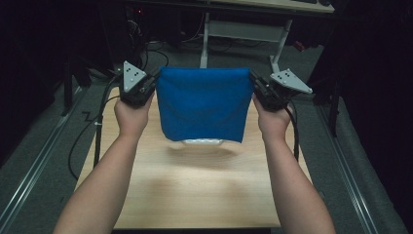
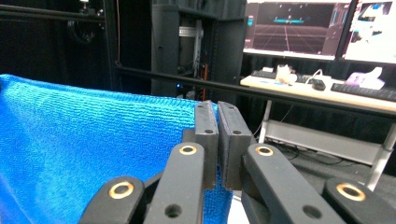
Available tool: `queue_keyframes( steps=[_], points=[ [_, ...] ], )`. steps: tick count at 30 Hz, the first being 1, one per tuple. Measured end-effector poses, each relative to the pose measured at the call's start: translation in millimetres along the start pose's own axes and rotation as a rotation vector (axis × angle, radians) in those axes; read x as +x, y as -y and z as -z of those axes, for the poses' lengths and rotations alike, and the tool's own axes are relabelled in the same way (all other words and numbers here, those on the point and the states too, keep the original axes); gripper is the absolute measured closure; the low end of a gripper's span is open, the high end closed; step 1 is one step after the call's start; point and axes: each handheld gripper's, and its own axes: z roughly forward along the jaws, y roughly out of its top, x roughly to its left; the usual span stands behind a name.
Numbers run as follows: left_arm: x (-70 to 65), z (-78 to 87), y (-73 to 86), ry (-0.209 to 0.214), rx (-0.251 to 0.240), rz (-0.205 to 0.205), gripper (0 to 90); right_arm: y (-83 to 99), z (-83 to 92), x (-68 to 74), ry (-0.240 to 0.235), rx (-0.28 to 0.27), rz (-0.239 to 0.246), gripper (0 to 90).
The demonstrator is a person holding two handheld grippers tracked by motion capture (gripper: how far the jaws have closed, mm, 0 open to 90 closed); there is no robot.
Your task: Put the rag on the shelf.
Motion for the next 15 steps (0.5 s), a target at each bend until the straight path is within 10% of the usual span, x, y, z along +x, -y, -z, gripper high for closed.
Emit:
queue_keyframes(
  steps=[15],
  points=[
    [15.9,-55.9,29.3,0.046,0.164,0.031,88.0,32.3,-66.0,-25.2,0.044,0.174,-0.005,88.3]
  ],
)
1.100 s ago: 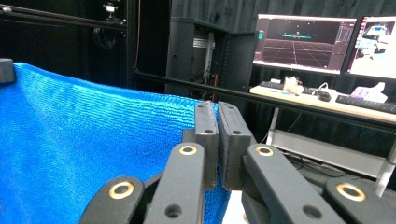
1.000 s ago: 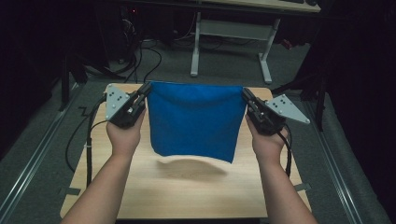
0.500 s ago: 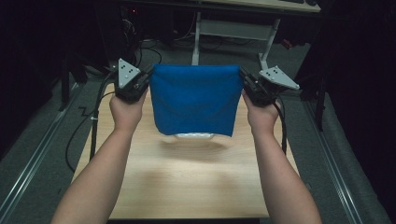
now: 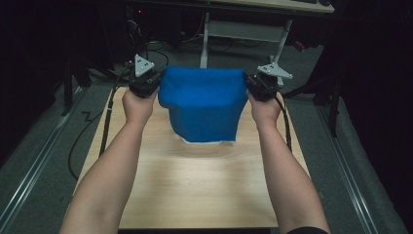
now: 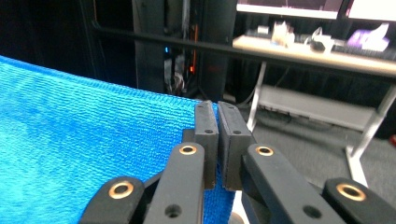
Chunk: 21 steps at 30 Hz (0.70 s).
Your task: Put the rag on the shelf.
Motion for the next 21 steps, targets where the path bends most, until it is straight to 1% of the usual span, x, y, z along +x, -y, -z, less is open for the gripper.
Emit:
queue_keyframes(
  steps=[1,2,4,6,7,8,9,10,12,13,17,18,20,21],
  points=[
    [1.0,-3.3,7.8,0.015,0.02,0.013,88.0,4.9,-3.2,-0.5,0.0,0.013,0.002,88.3],
    [1.4,-4.8,12.7,0.021,0.029,0.017,88.0,11.3,-7.1,-0.3,0.0,0.031,0.003,88.3],
    [2.8,-8.2,25.5,0.044,0.045,0.046,88.0,20.1,-11.5,0.5,-0.005,0.061,0.009,88.3],
    [2.8,-11.5,37.0,0.057,0.068,0.066,88.0,29.4,-14.5,1.3,-0.007,0.078,0.01,88.3],
    [2.1,-13.0,43.5,0.063,0.08,0.072,88.0,33.4,-15.5,1.1,-0.012,0.086,0.007,88.3],
    [1.5,-13.6,47.2,0.067,0.085,0.075,88.0,37.9,-16.1,1.1,-0.018,0.096,-0.002,88.3],
    [0.7,-14.6,51.4,0.073,0.099,0.078,88.0,40.5,-16.2,1.1,-0.019,0.099,0.0,88.2],
    [-0.6,-16.6,55.7,0.08,0.128,0.078,88.0,43.7,-16.0,1.6,-0.02,0.102,0.002,88.3],
    [-3.4,-16.3,62.7,0.091,0.128,0.077,88.0,50.6,-15.1,2.3,-0.027,0.111,-0.006,88.2],
    [-4.5,-15.9,67.6,0.095,0.137,0.091,88.0,52.9,-15.0,2.3,-0.033,0.114,-0.003,88.2],
    [-7.7,-15.0,85.1,0.102,0.175,0.116,88.0,68.1,-13.7,4.5,-0.039,0.134,-0.023,88.2],
    [-8.5,-14.5,89.5,0.106,0.178,0.128,88.0,72.6,-14.3,4.9,-0.041,0.144,-0.016,88.2],
    [-10.3,-13.3,97.4,0.112,0.185,0.146,88.0,81.3,-14.7,6.6,-0.043,0.162,-0.018,88.2],
    [-11.6,-13.0,101.2,0.115,0.19,0.149,88.0,85.4,-14.8,7.4,-0.043,0.17,-0.02,88.2]
  ],
)
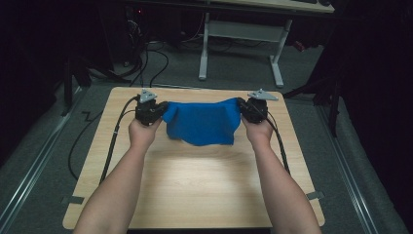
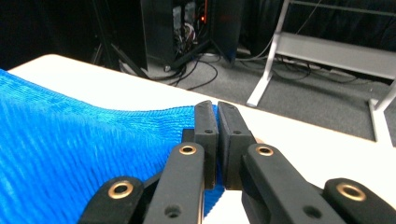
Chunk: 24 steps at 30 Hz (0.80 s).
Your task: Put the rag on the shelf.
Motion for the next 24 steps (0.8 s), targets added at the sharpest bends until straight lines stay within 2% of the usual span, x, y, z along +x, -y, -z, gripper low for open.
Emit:
queue_keyframes(
  steps=[3,7,15,20,24],
  points=[
    [-2.1,-3.2,10.9,0.01,0.033,0.006,88.1,11.0,-2.8,1.3,-0.007,0.018,-0.004,88.1],
    [-3.5,-6.1,22.8,0.023,0.035,0.019,88.1,21.6,-6.2,3.0,-0.016,0.039,-0.019,88.2],
    [-8.4,-13.0,33.7,0.043,0.066,0.022,88.0,31.5,-13.9,9.9,-0.039,0.068,-0.015,88.1],
    [-11.1,-17.8,42.8,0.052,0.096,0.027,88.1,38.2,-16.9,13.4,-0.051,0.078,-0.031,88.0],
    [-12.5,-19.7,48.5,0.058,0.109,0.035,88.0,46.6,-19.0,11.0,-0.059,0.089,-0.053,88.0]
  ],
)
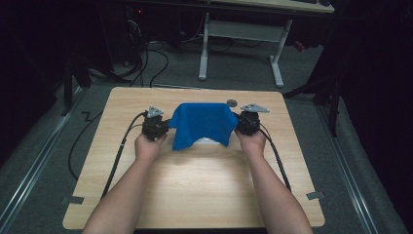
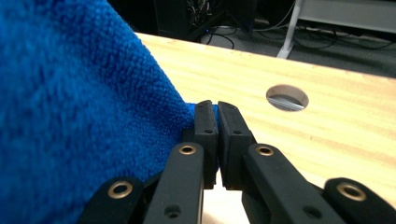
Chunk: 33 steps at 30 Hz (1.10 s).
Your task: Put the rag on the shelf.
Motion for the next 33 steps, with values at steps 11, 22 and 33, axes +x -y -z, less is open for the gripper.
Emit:
queue_keyframes(
  steps=[11,22,33],
  points=[
    [0.1,-1.7,5.8,0.001,0.014,0.005,88.0,7.6,-8.3,-1.5,-0.001,0.034,-0.012,87.9],
    [3.7,4.7,2.9,-0.038,-0.02,0.042,65.6,6.3,-5.1,0.3,0.005,0.024,-0.015,75.3],
    [7.7,31.2,-10.1,-0.092,-0.082,0.011,57.8,-9.3,19.8,-7.4,0.034,-0.014,0.004,64.6]
  ],
)
